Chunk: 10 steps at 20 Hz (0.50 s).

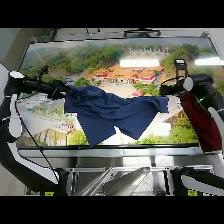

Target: Fold the shirts.

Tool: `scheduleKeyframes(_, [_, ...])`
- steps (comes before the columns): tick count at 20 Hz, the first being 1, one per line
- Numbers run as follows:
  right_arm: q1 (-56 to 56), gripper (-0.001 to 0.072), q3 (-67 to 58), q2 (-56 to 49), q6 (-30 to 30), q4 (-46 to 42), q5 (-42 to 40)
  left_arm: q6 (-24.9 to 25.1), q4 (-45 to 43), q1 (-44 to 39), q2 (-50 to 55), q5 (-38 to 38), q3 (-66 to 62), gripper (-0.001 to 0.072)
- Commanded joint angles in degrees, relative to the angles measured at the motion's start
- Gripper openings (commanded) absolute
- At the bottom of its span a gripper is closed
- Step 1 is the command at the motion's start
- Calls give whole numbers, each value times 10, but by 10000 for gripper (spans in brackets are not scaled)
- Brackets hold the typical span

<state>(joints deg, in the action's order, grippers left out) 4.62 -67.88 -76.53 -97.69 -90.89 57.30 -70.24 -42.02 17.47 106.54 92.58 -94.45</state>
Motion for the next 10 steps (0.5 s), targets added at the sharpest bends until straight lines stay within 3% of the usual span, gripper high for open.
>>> scheduleKeyframes(1, [-63, 556, -5, 14, 0, -5, 119, -22, -5, 22, -46, 46, 84, 708])
scheduleKeyframes(3, [-111, 47, 31, 15, 4, 16, 137, 0, -5, 25, -96, 17, 197, 708])
scheduleKeyframes(4, [-132, 18, 47, 14, 6, 34, 136, 9, -5, 25, -118, -9, 253, 708])
scheduleKeyframes(7, [-186, 27, 75, 10, 66, 129, 133, 25, -5, 23, -164, -115, 398, 708])
scheduleKeyframes(8, [-198, 135, 76, 8, 84, 159, 133, 29, -4, 23, -166, -144, 425, 707])
scheduleKeyframes(9, [-207, 372, 76, 7, 103, 185, 132, 35, 0, 23, -164, -171, 445, 707])
scheduleKeyframes(10, [-212, 478, 76, 6, 117, 202, 128, 44, 3, 22, -159, -191, 456, 707])
